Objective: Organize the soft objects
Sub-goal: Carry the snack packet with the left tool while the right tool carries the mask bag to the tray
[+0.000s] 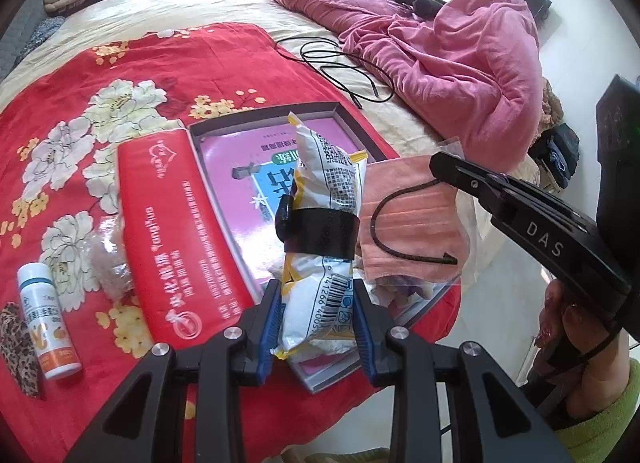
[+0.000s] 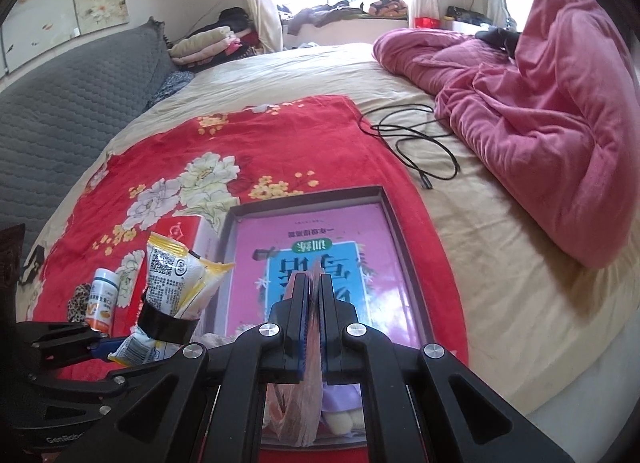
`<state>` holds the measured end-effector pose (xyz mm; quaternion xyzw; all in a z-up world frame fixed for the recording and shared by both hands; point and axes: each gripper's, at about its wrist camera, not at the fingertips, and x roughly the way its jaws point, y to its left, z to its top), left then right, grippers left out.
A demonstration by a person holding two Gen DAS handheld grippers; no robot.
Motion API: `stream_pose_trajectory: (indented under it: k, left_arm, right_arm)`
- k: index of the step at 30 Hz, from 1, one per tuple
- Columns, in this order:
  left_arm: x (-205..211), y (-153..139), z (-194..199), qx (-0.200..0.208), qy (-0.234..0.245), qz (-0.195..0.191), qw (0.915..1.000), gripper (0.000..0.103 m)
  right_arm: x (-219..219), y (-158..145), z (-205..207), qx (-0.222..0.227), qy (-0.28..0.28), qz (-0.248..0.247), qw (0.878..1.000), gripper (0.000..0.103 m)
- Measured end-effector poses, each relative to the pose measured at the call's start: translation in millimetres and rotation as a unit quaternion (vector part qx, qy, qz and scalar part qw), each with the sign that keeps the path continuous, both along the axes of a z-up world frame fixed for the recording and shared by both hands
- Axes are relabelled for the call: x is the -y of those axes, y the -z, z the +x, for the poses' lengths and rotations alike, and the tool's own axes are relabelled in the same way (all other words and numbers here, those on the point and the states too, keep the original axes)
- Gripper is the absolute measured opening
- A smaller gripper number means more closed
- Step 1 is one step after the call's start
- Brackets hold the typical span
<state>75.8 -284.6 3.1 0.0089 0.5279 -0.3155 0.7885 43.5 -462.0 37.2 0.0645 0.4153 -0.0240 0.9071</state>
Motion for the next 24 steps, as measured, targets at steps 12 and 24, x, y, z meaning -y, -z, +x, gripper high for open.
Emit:
stream_pose_trajectory:
  k: [12,24]
  left_arm:
    - [21,13,5,0.001,0.005,0.016,0.9999,0.034]
    - [20,22,18,-0.002,-0.003,0.017,0.9998,0.034]
  right_arm:
    - [6,20,5,-0.02,-0.003,-0.009,1.0,0.005]
    - [6,39,13,-0.04,-0.001,-0.009,0.999,0.008]
